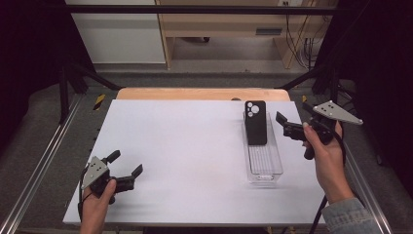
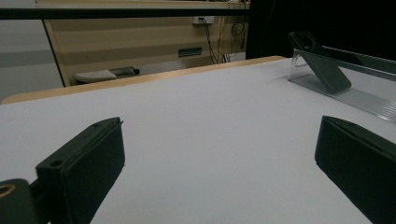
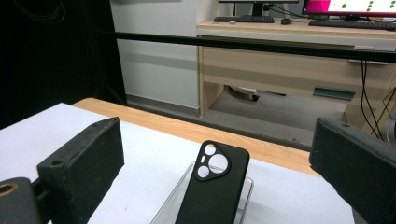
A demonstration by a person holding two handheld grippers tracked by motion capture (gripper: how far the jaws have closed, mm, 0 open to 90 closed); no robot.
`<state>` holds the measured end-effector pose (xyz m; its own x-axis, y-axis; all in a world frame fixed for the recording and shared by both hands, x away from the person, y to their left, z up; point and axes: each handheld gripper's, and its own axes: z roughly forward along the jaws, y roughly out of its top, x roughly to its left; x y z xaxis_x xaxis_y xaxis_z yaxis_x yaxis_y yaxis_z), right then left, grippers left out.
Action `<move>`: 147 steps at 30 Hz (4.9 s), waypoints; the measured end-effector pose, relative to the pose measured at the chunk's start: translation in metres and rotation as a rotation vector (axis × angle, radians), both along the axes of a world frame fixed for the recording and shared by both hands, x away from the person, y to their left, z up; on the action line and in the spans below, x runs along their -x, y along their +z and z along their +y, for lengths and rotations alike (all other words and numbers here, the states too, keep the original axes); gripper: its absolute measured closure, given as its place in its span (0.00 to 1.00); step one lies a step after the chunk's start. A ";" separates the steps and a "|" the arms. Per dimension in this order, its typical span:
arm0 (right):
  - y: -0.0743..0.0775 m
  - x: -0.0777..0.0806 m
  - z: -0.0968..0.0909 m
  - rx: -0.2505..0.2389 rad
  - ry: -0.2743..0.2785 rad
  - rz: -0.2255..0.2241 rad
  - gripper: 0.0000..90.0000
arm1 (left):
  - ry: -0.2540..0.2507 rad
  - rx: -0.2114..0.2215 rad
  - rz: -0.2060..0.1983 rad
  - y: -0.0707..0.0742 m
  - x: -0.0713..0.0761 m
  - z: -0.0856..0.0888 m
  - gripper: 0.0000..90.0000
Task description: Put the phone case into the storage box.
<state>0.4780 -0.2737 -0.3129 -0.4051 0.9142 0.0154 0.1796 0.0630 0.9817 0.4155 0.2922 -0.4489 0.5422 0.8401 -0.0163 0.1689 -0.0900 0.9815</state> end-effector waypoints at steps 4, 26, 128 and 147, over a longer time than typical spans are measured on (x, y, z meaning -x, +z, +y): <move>-0.002 0.004 -0.003 -0.004 0.002 -0.003 0.04 | -0.001 -0.003 0.002 0.000 0.001 -0.001 0.02; -0.022 0.027 -0.021 -0.020 0.011 -0.013 0.04 | 0.003 -0.001 0.002 0.000 0.005 0.001 0.02; -0.099 0.096 -0.039 -0.051 0.036 -0.003 0.03 | -0.018 -0.002 0.000 0.001 0.011 0.000 0.02; -0.114 0.098 -0.026 -0.026 0.081 -0.023 0.03 | -0.023 -0.004 -0.001 0.001 0.011 -0.001 0.02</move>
